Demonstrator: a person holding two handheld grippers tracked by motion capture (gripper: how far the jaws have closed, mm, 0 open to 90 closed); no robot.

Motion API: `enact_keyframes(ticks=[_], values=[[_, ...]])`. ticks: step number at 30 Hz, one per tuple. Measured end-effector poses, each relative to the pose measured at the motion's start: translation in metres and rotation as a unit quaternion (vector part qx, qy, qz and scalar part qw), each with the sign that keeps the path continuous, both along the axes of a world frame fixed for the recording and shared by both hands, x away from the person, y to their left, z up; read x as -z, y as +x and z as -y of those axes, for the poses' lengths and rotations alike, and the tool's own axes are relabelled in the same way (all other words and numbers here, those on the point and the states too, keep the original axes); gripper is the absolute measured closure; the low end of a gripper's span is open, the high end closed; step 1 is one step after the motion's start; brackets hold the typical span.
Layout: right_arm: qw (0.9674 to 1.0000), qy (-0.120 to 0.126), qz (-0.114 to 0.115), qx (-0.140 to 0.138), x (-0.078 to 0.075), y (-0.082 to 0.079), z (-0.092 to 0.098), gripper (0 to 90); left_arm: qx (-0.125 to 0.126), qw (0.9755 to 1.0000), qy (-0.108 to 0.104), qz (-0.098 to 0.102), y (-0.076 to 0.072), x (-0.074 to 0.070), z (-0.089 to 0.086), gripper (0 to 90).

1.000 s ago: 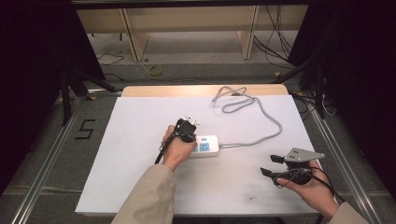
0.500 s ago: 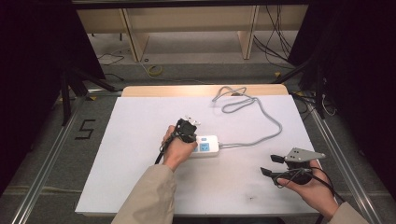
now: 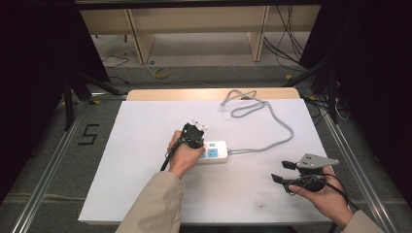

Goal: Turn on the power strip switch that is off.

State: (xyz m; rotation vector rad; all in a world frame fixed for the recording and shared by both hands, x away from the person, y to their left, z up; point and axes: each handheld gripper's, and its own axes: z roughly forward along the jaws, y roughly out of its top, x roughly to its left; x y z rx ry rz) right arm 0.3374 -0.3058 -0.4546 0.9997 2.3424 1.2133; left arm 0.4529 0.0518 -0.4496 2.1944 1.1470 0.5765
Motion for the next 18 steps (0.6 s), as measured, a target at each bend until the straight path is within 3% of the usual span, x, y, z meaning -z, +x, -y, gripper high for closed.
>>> enact_keyframes(ticks=[7, 9, 18], values=[[1.0, 0.0, 0.0, -0.001, 0.0001, -0.0001, -0.0002, 34.3, -0.004, 0.9999, -0.012, 0.011, -0.0026, -0.0058, -0.0035, 89.3], [1.0, 0.0, 0.0, 0.0, 0.0001, 0.0, -0.0001, 34.3, -0.006, 0.9997, -0.021, 0.014, -0.003, -0.0066, -0.0036, 83.6], [1.0, 0.001, 0.001, -0.001, 0.0001, 0.0001, 0.0003, 34.3, -0.012, 0.9995, -0.021, 0.021, -0.005, -0.0098, -0.0054, 75.2]])
